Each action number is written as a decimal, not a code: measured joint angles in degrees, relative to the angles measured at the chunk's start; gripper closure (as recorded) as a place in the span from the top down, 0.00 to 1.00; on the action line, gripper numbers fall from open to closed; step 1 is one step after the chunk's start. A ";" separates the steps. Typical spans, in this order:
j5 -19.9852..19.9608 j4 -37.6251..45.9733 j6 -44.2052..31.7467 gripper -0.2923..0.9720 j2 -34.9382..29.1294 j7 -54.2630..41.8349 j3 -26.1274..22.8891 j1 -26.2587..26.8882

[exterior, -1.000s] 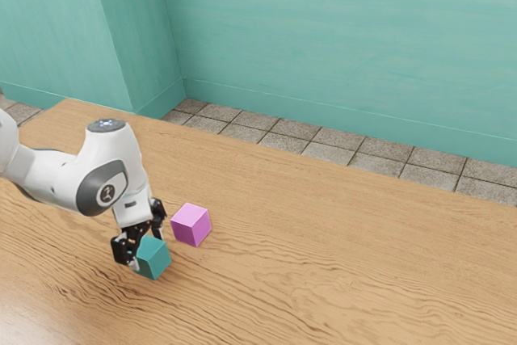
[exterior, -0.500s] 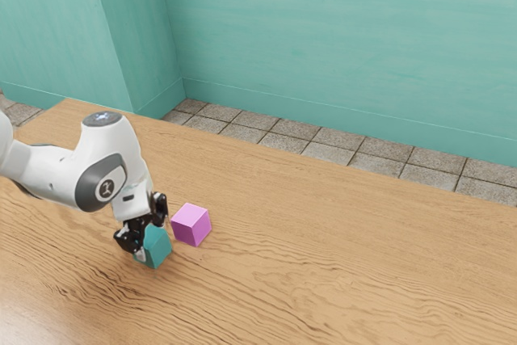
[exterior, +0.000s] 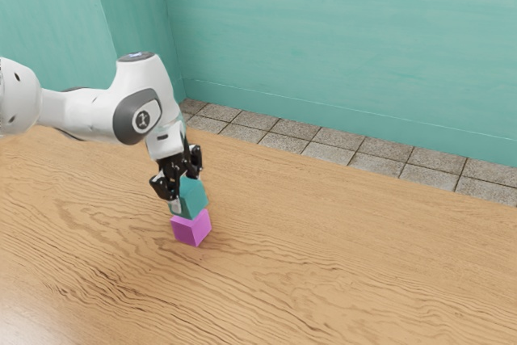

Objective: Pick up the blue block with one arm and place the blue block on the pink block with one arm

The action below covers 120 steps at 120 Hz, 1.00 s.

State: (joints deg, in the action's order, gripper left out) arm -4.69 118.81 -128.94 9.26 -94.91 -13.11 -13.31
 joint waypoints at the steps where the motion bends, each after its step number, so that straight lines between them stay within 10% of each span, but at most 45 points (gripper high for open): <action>1: -0.01 -0.14 0.13 0.46 0.16 -0.02 0.00 -0.03; 78: 0.77 -5.98 4.85 0.46 5.89 -1.70 0.45 -1.30; 120: 0.91 -6.12 6.24 0.70 6.55 -3.09 0.38 -1.39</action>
State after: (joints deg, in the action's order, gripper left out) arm -3.78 112.69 -122.70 15.81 -98.00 -12.73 -14.70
